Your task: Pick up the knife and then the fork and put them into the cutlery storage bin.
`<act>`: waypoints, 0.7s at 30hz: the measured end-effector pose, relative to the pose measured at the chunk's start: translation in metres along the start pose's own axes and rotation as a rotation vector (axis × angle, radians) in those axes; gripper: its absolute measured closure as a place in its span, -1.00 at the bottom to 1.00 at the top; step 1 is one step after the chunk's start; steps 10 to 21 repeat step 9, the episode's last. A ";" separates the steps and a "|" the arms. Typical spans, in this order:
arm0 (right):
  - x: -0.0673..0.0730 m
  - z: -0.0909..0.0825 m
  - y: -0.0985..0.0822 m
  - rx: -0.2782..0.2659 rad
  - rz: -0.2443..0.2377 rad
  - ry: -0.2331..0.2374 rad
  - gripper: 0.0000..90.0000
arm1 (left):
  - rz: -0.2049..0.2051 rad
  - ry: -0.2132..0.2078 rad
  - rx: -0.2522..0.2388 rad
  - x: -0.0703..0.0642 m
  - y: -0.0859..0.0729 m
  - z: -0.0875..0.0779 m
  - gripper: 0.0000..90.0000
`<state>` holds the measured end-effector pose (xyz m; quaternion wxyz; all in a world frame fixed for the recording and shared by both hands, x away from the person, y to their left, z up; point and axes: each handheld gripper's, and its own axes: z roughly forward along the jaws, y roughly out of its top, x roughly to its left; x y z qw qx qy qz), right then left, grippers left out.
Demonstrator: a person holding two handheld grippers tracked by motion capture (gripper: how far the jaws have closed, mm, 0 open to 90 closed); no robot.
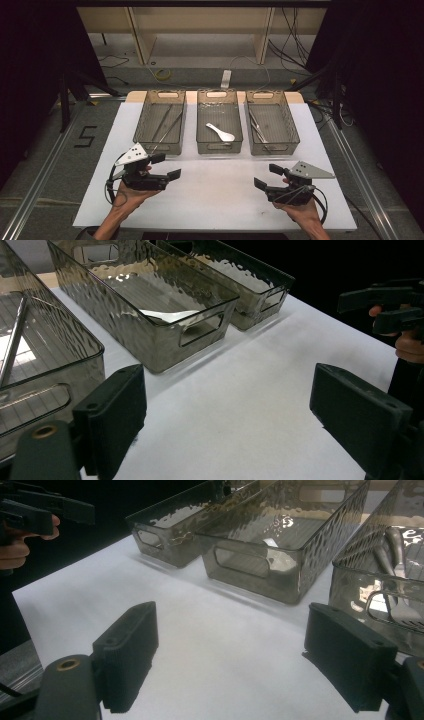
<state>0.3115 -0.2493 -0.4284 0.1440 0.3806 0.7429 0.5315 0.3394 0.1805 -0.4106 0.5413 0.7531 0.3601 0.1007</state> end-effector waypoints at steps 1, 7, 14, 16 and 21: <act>0.000 0.000 0.000 -0.001 -0.002 -0.003 -0.50 | 0.003 0.000 0.002 0.000 0.000 0.000 -0.68; -0.001 -0.001 0.000 -0.005 -0.002 -0.003 -0.50 | 0.003 -0.001 0.003 -0.001 0.000 0.001 -0.68; -0.001 -0.001 0.000 -0.005 -0.003 -0.004 -0.50 | 0.003 0.000 0.006 -0.001 0.000 0.001 -0.68; -0.001 -0.001 0.000 -0.005 -0.003 -0.004 -0.50 | 0.003 0.000 0.006 -0.001 0.000 0.001 -0.68; -0.001 -0.001 0.000 -0.005 -0.003 -0.004 -0.50 | 0.003 0.000 0.006 -0.001 0.000 0.001 -0.68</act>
